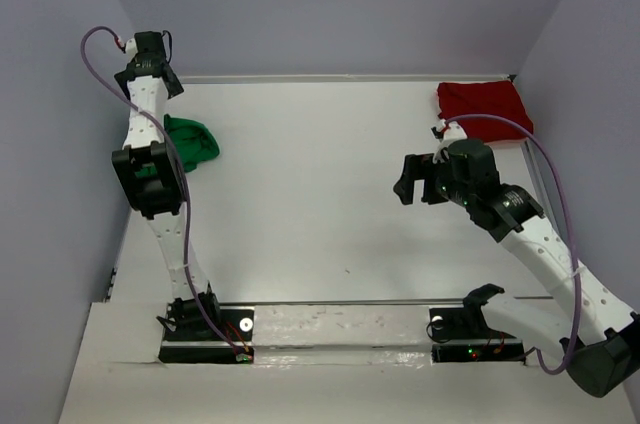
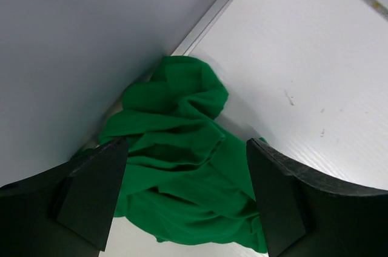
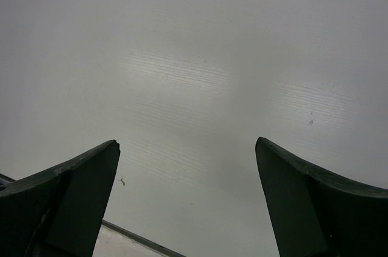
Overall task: Fold and stack the t-shirts
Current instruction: Grab the tshirt from the pile
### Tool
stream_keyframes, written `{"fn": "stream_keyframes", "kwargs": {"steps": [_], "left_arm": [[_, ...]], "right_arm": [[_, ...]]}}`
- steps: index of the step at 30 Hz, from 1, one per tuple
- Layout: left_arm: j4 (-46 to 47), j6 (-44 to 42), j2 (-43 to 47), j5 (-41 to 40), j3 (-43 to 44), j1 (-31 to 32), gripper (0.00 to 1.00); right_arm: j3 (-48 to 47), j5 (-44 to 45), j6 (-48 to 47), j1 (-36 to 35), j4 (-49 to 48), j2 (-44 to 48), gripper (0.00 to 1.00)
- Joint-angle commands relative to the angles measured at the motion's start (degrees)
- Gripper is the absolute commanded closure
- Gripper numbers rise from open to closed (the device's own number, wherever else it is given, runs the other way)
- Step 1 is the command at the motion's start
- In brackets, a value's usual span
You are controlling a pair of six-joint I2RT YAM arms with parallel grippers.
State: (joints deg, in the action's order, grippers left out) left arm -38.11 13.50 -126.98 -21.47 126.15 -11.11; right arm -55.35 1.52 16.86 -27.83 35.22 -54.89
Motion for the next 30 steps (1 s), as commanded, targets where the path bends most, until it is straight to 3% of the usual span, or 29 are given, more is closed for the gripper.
{"fn": "stream_keyframes", "kwargs": {"steps": [1, 6, 30], "left_arm": [[-2.32, -0.93, -0.99, -3.22, -0.54, -1.37, 0.11], [-1.36, -1.10, -1.16, -4.19, -3.62, -1.89, 0.11], [4.00, 0.22, 1.21, 7.85, -11.19, -1.10, 0.13]], "right_arm": [[-0.63, 1.91, -0.51, -0.47, -1.03, 1.54, 0.01], [-0.63, 1.65, -0.51, -0.47, -1.30, 1.10, 0.01], [0.95, 0.06, -0.08, -0.47, -2.26, 0.05, 0.01]]}}
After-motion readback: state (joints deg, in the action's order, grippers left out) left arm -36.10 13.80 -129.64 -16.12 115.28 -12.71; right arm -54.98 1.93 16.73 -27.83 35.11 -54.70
